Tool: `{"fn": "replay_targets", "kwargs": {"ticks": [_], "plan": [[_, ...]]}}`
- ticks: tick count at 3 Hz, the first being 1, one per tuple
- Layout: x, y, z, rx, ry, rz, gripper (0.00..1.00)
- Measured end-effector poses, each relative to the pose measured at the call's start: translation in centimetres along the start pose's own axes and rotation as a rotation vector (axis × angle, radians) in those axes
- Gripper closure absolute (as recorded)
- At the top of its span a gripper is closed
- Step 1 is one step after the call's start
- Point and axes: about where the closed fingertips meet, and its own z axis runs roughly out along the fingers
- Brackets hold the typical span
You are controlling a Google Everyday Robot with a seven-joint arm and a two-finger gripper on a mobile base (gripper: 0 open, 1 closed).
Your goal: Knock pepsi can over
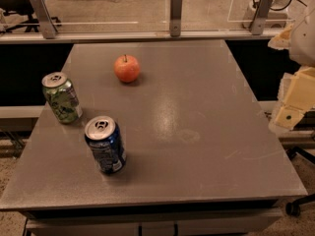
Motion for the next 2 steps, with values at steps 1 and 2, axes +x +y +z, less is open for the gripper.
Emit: {"fn": "replay_targets", "kwargs": {"ticks": [1, 2], "plan": [[-0.6, 0.0, -0.1, 0.013, -0.018, -0.006, 0.00], [-4.0, 1.2, 1.2, 0.014, -0.133, 0.011, 0.00]]}}
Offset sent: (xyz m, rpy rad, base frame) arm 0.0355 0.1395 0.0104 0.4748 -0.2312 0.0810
